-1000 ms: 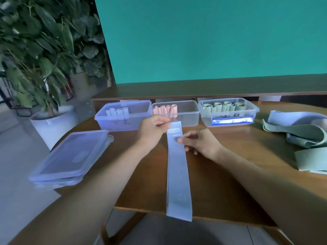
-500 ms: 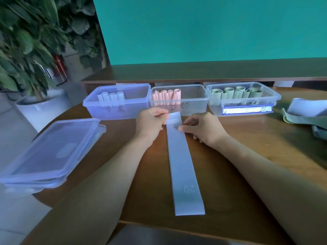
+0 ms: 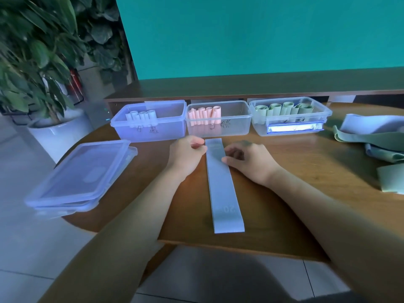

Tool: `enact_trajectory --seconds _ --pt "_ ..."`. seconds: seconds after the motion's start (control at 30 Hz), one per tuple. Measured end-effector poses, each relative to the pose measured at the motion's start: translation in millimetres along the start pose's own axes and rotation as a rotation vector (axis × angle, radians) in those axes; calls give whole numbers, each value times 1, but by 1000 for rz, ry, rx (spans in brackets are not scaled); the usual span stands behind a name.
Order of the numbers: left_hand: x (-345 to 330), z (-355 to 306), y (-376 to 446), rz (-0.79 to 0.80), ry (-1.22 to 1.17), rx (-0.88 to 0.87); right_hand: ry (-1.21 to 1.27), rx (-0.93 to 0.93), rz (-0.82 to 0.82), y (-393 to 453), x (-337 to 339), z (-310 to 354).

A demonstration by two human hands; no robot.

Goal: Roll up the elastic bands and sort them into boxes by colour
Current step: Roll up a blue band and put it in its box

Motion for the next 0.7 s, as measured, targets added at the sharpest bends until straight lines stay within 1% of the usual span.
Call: enact_trajectory --seconds 0.1,0.17,0.27,0.37,0.43,0.47,0.6,0.7 --pt "10 -1 -24 52 6 -9 -48 32 29 -19 0 5" --pt "17 -4 -47 78 69 -39 -55 33 36 -33 1 10" --pt "30 -8 -84 102 135 -88 11 39 18 -60 8 24" --pt "46 -8 -122 122 -5 -119 153 78 7 -97 16 38" --pt "52 -9 -145 152 -126 -179 239 112 42 -118 19 47" --pt "54 -9 -154 173 -144 -210 272 126 69 -125 20 52" --pt "57 -7 -175 269 -58 -312 342 178 148 -138 23 60" --pt "59 -7 -176 288 56 -425 295 241 191 -141 24 59"
Point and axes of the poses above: each hand's wrist, its own y-axis towards the middle knuckle, its own x-axis out of the back of the hand, z = x × y, the point moved 2 cm from there along y, towards the middle knuckle, and after that the axes turned 4 degrees about x, right-handed, at the moved point
